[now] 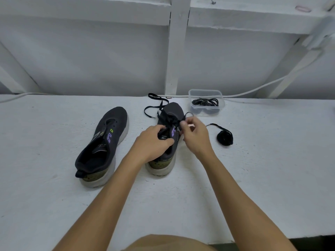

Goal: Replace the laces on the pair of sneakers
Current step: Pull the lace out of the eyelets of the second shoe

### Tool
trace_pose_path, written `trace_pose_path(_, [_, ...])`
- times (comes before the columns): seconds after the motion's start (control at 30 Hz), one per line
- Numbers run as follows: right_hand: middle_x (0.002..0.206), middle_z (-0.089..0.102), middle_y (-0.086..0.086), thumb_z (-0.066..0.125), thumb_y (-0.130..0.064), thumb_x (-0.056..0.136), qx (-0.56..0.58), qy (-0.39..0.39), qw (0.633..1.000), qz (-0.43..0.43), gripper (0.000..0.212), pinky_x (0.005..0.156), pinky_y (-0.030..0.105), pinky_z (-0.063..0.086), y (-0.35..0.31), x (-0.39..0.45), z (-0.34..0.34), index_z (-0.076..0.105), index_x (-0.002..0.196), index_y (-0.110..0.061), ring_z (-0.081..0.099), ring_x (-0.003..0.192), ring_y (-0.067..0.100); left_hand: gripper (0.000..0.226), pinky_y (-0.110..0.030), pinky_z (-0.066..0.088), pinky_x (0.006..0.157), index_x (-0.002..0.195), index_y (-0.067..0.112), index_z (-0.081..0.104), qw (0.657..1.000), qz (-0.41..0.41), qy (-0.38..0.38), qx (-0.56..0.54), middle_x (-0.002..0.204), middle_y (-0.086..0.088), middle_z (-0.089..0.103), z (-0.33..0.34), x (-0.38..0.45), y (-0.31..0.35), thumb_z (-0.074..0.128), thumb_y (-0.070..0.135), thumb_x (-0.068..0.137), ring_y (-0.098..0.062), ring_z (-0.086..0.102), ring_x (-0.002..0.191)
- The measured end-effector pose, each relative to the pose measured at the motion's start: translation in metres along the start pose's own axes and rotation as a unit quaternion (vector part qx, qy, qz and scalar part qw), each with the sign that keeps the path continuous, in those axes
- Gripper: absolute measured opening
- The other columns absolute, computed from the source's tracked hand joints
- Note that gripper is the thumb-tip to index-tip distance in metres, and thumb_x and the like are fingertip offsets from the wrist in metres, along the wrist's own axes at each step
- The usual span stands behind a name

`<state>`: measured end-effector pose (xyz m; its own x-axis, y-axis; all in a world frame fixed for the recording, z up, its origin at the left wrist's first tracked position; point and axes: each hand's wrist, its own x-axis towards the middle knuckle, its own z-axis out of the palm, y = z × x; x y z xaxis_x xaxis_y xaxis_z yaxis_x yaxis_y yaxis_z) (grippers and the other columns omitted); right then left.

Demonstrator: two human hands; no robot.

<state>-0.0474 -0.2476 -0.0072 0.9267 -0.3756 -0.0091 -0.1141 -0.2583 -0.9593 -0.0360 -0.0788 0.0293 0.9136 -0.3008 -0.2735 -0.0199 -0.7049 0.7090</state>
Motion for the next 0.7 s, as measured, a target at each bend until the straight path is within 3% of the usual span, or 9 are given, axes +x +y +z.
trace_pose_path(0.07, [0.091,0.063,-0.003,0.052,-0.024,0.103,0.09,0.112,0.989,0.038,0.008,0.063,0.027,0.055,-0.01,0.004,-0.003,0.055,0.098,-0.019,0.064,0.065,-0.001,0.055,-0.038,0.046,0.101,0.14,0.033,0.05,1.0,-0.002,-0.006,-0.007,0.132,0.011,0.053,0.0,0.001,0.0,0.064,0.046,0.088,-0.016,0.053,0.118])
trace_pose_path(0.13, [0.096,0.061,-0.003,0.05,-0.026,0.104,0.123,0.146,0.978,0.08,0.01,0.059,0.023,0.055,-0.012,0.007,-0.005,0.054,0.097,-0.021,0.064,0.064,-0.002,0.053,-0.036,0.046,0.098,0.139,0.033,0.051,1.0,-0.003,-0.008,-0.015,0.131,0.012,0.053,0.0,0.0,0.0,0.064,0.044,0.089,-0.015,0.053,0.117])
trace_pose_path(0.27, [0.088,0.07,-0.002,0.066,-0.032,0.098,0.093,-0.08,0.985,0.118,0.018,0.066,0.028,0.057,0.002,-0.003,-0.003,0.07,0.099,-0.014,0.065,0.072,0.011,0.045,-0.032,0.045,0.092,0.133,0.035,0.054,1.0,0.003,-0.002,-0.012,0.124,0.013,0.054,0.0,-0.001,0.0,0.063,0.039,0.089,-0.014,0.054,0.111])
trace_pose_path(0.33, [0.079,0.068,-0.007,0.072,-0.028,0.094,0.058,-0.118,0.989,0.074,0.014,0.065,0.027,0.056,0.006,-0.008,-0.001,0.073,0.09,-0.014,0.063,0.071,0.01,0.044,-0.035,0.048,0.094,0.132,0.036,0.055,1.0,0.007,0.002,-0.007,0.123,0.012,0.056,0.0,-0.001,0.0,0.062,0.04,0.089,-0.015,0.055,0.112])
trace_pose_path(0.5, [0.078,0.066,0.001,0.064,-0.022,0.097,-0.014,-0.072,0.997,0.015,0.015,0.069,0.045,0.058,0.001,-0.002,0.001,0.063,0.084,-0.015,0.063,0.068,0.015,0.044,-0.035,0.048,0.092,0.131,0.035,0.055,1.0,0.005,0.0,-0.005,0.123,0.011,0.057,0.0,0.0,0.001,0.062,0.042,0.088,-0.015,0.056,0.11])
trace_pose_path(0.63, [0.086,0.063,0.0,0.053,-0.023,0.103,0.102,0.089,0.989,0.064,0.015,0.064,0.032,0.056,-0.006,0.003,0.003,0.055,0.092,-0.014,0.065,0.064,0.007,0.052,-0.032,0.045,0.091,0.137,0.034,0.052,1.0,-0.007,-0.003,-0.014,0.122,0.014,0.054,0.0,0.0,0.002,0.064,0.042,0.088,-0.015,0.054,0.113])
trace_pose_path(0.7, [0.086,0.064,0.0,0.054,-0.026,0.103,0.108,0.078,0.986,0.097,0.018,0.061,0.03,0.055,-0.005,0.003,0.003,0.058,0.094,-0.011,0.064,0.064,0.006,0.049,-0.031,0.043,0.088,0.136,0.034,0.053,1.0,-0.007,-0.002,-0.016,0.12,0.014,0.054,0.0,0.0,0.002,0.063,0.04,0.089,-0.015,0.054,0.111])
